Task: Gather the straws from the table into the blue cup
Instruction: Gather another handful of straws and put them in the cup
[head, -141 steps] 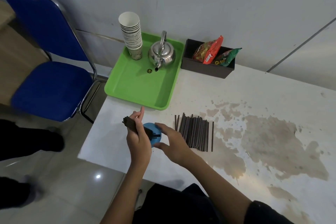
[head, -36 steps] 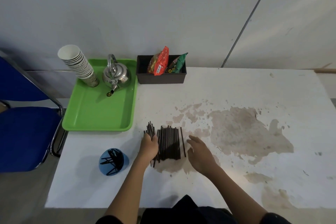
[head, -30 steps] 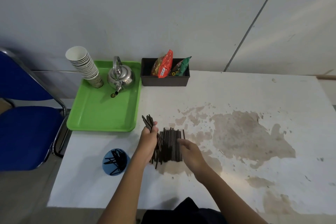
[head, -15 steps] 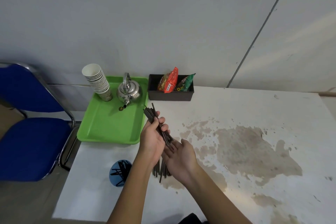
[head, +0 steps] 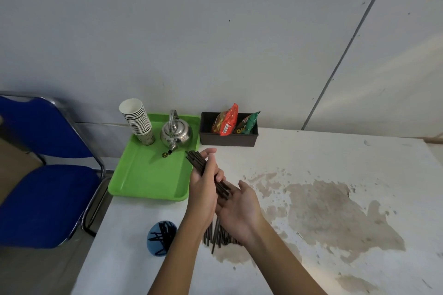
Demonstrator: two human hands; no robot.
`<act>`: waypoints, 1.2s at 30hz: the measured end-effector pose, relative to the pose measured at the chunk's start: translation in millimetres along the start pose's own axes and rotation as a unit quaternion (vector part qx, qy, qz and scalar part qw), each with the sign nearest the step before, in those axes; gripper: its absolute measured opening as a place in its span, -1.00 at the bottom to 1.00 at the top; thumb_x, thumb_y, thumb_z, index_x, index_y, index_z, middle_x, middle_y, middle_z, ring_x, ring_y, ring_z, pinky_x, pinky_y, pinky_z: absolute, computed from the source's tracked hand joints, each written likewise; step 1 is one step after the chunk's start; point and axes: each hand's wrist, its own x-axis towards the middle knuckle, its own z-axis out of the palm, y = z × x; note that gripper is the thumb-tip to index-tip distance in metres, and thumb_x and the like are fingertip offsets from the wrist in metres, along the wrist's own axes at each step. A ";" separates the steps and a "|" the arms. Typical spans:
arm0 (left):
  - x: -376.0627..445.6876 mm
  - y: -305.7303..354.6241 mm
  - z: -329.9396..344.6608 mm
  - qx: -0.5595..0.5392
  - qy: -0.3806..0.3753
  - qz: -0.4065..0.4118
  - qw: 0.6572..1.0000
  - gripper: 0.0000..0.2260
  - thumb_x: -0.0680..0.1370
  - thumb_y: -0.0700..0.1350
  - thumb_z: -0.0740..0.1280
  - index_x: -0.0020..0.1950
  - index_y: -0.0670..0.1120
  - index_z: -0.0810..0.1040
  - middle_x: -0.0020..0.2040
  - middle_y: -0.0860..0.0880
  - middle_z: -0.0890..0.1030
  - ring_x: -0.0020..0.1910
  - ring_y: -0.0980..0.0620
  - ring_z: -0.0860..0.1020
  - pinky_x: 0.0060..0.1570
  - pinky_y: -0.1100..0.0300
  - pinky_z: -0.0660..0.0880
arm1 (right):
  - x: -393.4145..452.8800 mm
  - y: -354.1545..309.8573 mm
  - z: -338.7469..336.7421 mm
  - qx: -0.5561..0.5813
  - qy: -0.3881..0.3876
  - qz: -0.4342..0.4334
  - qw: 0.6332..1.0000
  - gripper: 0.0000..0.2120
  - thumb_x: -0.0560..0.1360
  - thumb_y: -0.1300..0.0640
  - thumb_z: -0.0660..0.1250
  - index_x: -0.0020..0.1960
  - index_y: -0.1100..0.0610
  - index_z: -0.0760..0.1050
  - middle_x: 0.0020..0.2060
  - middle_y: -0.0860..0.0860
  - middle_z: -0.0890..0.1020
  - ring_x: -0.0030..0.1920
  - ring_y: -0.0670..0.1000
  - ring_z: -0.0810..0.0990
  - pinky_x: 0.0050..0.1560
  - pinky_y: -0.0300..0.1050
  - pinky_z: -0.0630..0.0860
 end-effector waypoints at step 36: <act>-31.2 -37.2 -173.7 0.230 0.210 0.114 0.943 -0.63 0.72 -0.04 0.06 0.17 0.07 0.68 0.13 0.23 0.50 0.23 0.12 0.49 0.37 0.06 0.37 | 36.9 95.2 -33.9 -0.788 -0.116 -0.131 0.590 -0.23 0.45 -0.02 0.43 0.54 0.03 0.12 0.52 -0.07 0.23 0.51 -0.07 0.18 0.41 -0.28 0.08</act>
